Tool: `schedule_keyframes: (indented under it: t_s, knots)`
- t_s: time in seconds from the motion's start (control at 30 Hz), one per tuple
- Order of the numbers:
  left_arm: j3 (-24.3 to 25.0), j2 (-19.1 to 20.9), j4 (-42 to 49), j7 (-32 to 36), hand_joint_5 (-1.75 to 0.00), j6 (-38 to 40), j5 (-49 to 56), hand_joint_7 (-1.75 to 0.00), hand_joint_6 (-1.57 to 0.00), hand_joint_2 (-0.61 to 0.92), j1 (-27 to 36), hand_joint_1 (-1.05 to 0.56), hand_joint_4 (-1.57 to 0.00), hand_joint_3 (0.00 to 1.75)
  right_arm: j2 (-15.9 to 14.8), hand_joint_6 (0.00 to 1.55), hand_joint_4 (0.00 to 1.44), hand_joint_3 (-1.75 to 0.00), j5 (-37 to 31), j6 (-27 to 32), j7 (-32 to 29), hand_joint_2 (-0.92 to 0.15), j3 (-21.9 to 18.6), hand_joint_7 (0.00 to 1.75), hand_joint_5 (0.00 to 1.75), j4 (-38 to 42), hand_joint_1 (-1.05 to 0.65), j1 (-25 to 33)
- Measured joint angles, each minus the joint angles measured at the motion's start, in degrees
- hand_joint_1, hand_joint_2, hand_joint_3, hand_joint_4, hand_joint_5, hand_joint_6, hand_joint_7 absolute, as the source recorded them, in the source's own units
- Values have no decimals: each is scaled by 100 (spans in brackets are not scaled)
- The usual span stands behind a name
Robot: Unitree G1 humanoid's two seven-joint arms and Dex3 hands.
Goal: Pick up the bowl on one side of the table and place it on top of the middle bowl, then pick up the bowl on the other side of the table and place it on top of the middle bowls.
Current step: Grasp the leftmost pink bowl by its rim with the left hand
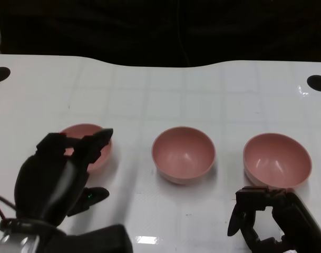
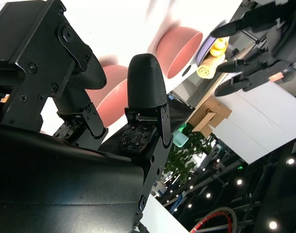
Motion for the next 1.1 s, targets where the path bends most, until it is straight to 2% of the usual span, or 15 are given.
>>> schedule_keyframes:
  t_s: [0.23,0.33,0.57,0.9,1.03,1.07,1.1]
  knots:
    - [-438,34,398,-147,-65,796,269,-2,-36,89,-499,-54,-19,1,36,95,96,-167,-76,0,-46,-13,5,138,166,28,16,-26]
    - [-632,57,718,-416,-43,1237,415,0,-34,92,-797,-55,-28,3,67,94,97,-168,-84,15,-57,-13,12,138,168,32,17,-43]
    - [-1010,82,1252,-683,-25,1938,483,-1,-38,92,-1148,-54,-44,3,102,94,96,-169,-87,69,-63,-13,24,138,170,-83,18,47]
    - [-1465,97,2006,-722,-18,2444,440,-2,-43,92,-1506,-54,-52,8,100,93,96,-164,-83,217,-25,-16,28,138,169,-400,17,266]
    - [-1670,139,2600,-760,-15,2372,328,-4,-60,92,-1845,-47,-71,8,100,93,96,-163,-80,262,-7,-16,28,138,168,-488,18,314]
    - [-1700,158,2767,-738,-19,2288,241,-5,-66,92,-1954,-42,-84,6,100,94,96,-163,-81,262,-6,-16,30,138,167,-489,19,315]
    - [-1713,180,2905,-694,-22,2194,165,-6,-68,92,-2034,-40,-90,6,100,94,96,-164,-81,262,-6,-15,29,138,167,-489,19,315]
